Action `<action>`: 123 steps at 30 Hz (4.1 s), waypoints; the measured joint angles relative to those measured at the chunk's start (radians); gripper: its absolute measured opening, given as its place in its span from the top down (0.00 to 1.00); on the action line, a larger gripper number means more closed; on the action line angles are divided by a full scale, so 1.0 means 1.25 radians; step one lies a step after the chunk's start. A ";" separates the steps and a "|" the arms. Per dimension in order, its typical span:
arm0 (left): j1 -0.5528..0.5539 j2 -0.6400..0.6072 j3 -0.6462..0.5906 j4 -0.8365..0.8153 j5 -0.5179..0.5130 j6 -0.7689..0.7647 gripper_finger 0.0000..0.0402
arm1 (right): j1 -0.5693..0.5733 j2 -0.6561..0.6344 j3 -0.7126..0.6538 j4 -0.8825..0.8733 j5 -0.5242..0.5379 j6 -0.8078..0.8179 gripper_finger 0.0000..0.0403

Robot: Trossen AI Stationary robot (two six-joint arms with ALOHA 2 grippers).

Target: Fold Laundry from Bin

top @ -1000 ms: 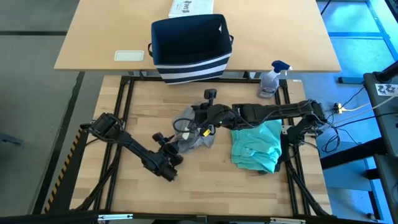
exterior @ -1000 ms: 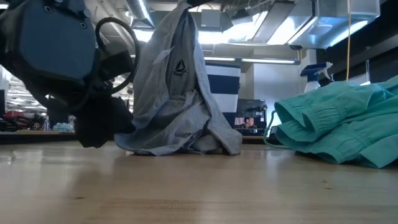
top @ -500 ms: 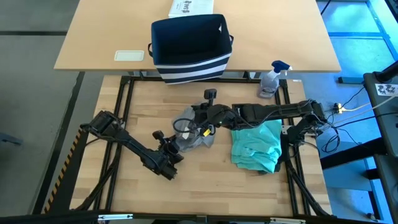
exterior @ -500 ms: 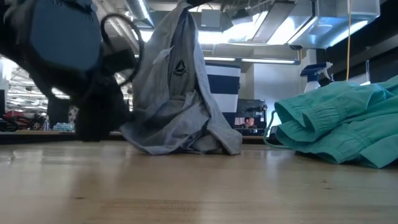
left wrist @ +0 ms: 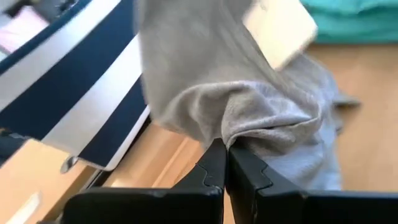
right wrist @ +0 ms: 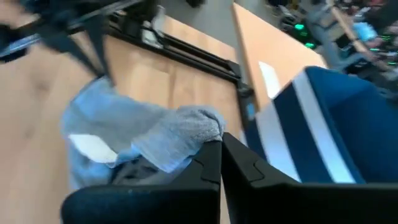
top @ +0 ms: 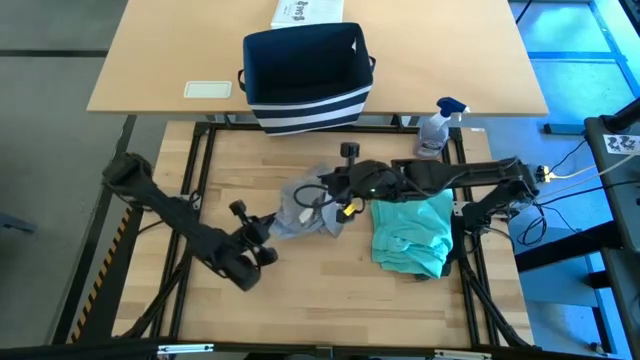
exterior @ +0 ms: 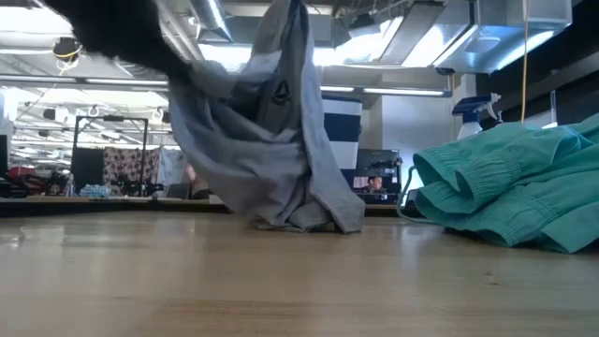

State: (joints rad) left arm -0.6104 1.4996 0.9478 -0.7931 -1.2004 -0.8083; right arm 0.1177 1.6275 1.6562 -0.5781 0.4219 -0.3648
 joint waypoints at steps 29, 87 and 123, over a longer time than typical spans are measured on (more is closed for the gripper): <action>-0.052 -0.495 0.000 0.394 -0.265 0.818 1.00 | -0.001 -0.183 0.000 -0.029 0.098 0.001 1.00; -0.014 -0.415 0.557 0.790 -0.009 1.702 1.00 | -0.002 -0.205 0.291 0.176 0.204 -0.297 1.00; -0.014 -0.288 0.883 0.789 0.063 1.869 1.00 | -0.002 -0.203 0.306 0.339 0.213 -0.469 1.00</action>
State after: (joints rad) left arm -0.6277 1.1393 2.0518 0.1936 -1.1219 1.5281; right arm 0.1146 1.3735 2.0388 -0.1548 0.6880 -0.9506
